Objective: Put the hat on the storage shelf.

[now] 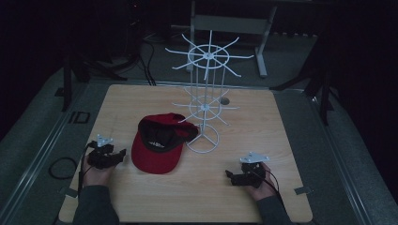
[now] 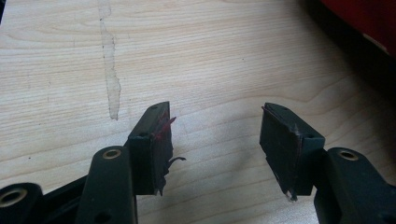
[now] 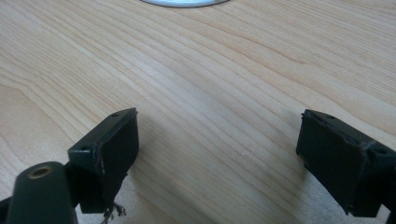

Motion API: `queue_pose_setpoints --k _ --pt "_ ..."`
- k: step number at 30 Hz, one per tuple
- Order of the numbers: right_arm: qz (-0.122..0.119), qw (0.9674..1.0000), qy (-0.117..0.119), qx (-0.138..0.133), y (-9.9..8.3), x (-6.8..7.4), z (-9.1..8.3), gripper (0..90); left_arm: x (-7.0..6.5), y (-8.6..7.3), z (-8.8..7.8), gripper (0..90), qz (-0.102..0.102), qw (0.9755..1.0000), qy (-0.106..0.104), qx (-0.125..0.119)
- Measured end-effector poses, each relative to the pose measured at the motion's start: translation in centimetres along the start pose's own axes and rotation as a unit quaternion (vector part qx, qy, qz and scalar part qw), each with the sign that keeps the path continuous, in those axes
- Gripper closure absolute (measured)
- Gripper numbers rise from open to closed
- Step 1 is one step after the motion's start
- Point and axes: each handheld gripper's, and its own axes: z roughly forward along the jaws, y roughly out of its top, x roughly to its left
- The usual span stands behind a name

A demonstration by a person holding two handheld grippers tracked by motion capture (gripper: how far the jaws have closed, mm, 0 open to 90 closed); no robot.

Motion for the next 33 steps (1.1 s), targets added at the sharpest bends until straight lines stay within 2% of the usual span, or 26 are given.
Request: queue_pose_setpoints --k 5,9,15,19,21,23,27,33 --pt "0.0 1.0 0.0 0.0 0.0 0.0 0.0 12.9 -0.1 0.1 -0.3 45.3 0.002 0.9999 -0.013 -0.006" --pt "0.0 1.0 0.0 0.0 0.0 0.0 0.0 12.9 -0.6 0.4 -0.5 47.7 0.008 0.9998 -0.015 -0.007" --pt "0.0 1.0 0.0 0.0 0.0 0.0 0.0 12.9 -0.7 0.6 -1.9 50.0 -0.011 0.9988 -0.039 -0.026" --pt "0.0 1.0 0.0 0.0 0.0 0.0 0.0 12.9 -0.6 0.6 -3.3 50.4 -0.021 0.9965 -0.069 -0.043" --pt "0.0 1.0 0.0 0.0 0.0 0.0 0.0 12.9 -0.5 0.8 -3.9 51.6 -0.032 0.9942 -0.087 -0.055" --pt "0.0 1.0 0.0 0.0 0.0 0.0 0.0 12.9 -0.8 1.1 -4.4 51.8 -0.025 0.9942 -0.086 -0.059" --pt "0.0 1.0 0.0 0.0 0.0 0.0 0.0 12.9 -1.7 1.7 -4.8 51.8 -0.014 0.9925 -0.102 -0.065" --pt "0.001 1.0 0.0 0.0 0.0 0.0 0.0 12.9 -2.3 1.7 -4.6 54.4 -0.003 0.9919 -0.117 -0.051"
